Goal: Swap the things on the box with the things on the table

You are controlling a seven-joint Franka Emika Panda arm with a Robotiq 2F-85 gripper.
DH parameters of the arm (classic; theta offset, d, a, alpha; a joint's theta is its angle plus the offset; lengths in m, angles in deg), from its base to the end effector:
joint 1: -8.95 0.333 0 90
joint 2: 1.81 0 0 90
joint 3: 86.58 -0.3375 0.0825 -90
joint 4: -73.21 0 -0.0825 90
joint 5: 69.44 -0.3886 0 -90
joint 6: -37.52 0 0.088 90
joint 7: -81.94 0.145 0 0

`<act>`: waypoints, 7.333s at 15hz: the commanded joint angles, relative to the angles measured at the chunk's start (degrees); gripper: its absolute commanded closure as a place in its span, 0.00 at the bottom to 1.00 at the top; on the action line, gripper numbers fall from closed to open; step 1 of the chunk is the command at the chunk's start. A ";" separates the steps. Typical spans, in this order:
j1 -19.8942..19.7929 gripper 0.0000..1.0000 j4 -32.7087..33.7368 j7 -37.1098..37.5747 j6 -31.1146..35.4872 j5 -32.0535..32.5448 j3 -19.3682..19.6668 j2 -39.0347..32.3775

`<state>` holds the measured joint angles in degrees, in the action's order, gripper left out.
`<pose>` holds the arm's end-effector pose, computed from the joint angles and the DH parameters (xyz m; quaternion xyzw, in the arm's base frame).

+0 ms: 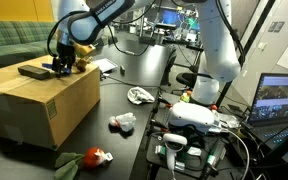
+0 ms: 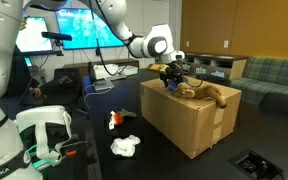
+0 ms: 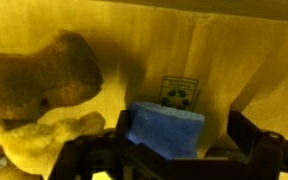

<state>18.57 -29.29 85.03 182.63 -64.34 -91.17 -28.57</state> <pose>0.6829 0.1670 0.3006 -0.9827 -0.1217 -0.1393 0.0080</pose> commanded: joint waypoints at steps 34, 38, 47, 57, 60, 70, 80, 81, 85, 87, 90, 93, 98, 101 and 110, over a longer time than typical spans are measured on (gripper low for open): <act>-0.57 0.96 -32.37 16.49 -15.83 0.80 -0.99 32.84; -0.79 0.96 -41.08 18.04 -14.29 -0.34 -2.46 36.29; -0.09 0.96 -45.05 28.91 0.62 7.09 -5.11 19.94; 8.04 0.96 -35.58 39.78 8.28 18.06 7.18 2.51; 9.78 0.96 -32.65 40.63 8.97 17.82 10.44 -0.75; 12.06 0.31 -31.00 43.08 9.49 16.34 15.50 -2.86; 7.66 0.00 -41.99 33.62 11.06 6.75 5.09 7.85; 6.85 0.00 -42.79 31.42 11.19 4.85 3.67 8.31; 5.73 0.00 -44.28 25.23 14.50 -0.18 1.04 6.91; 6.58 0.00 -44.74 23.50 18.45 -0.07 1.79 5.28; 7.64 0.00 -44.93 21.90 23.42 0.32 3.07 2.72; 6.67 0.00 -44.91 18.11 27.29 -1.04 2.27 -0.26; 7.63 0.14 -44.12 14.82 27.93 -1.88 2.93 -3.67; 7.02 0.42 -43.92 13.41 26.15 -2.35 2.26 -3.05; 1.24 1.00 -42.17 6.14 14.17 -6.54 -5.88 3.47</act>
<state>22.65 -71.51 95.06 202.27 -68.30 -94.00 -29.54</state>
